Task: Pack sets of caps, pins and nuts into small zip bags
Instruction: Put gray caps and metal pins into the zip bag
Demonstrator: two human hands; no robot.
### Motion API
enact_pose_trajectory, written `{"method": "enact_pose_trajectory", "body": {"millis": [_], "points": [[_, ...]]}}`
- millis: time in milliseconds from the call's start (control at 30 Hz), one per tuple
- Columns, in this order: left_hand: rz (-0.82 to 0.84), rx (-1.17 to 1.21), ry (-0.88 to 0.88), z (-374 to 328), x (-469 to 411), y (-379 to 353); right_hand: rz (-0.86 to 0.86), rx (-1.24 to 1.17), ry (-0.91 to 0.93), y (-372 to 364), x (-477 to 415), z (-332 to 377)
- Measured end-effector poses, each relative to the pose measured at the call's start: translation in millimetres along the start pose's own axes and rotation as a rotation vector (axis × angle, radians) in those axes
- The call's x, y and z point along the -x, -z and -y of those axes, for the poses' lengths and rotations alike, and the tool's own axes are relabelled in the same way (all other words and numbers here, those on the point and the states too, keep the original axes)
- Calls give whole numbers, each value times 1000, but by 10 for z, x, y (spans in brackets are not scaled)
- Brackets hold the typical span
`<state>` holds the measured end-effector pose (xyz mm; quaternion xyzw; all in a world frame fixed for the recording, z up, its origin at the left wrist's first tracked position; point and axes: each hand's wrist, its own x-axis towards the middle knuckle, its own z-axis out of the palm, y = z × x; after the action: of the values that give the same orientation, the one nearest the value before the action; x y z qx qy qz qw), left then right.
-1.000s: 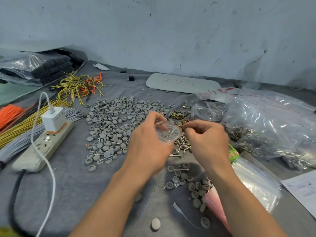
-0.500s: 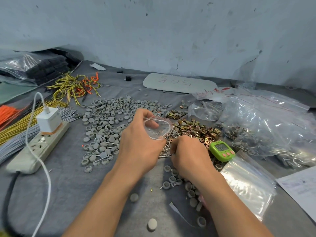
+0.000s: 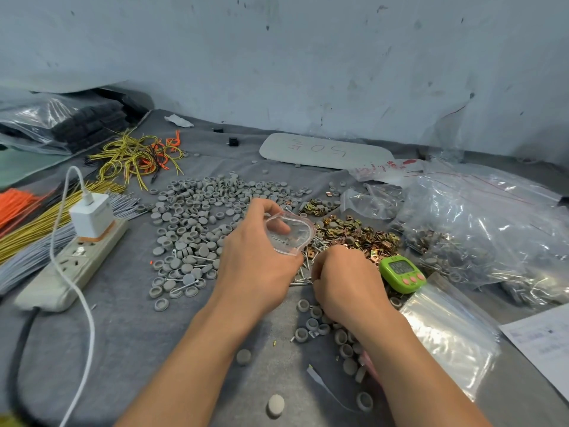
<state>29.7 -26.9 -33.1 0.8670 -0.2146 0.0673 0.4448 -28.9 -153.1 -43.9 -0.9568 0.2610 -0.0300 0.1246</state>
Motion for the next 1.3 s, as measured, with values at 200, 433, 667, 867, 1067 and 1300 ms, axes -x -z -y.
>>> {"method": "enact_pose_trajectory", "body": {"millis": [200, 433, 667, 867, 1067, 1300], "points": [[13, -7, -4, 1, -5, -2, -7, 20, 43, -4, 14, -11], [79, -4, -18, 9, -21, -32, -423, -691, 56, 26, 27, -5], [138, -12, -41, -11, -2, -51, -551, -858, 374, 93, 182, 74], [168, -13, -92, -13, 0, -33, -396, -780, 393, 76, 143, 65], [126, 26, -48, -8, -9, -40, -591, -965, 96, 127, 45, -28], [84, 74, -58, -25, 1, -15, 47, -180, 25, -16, 7, -40]]}}
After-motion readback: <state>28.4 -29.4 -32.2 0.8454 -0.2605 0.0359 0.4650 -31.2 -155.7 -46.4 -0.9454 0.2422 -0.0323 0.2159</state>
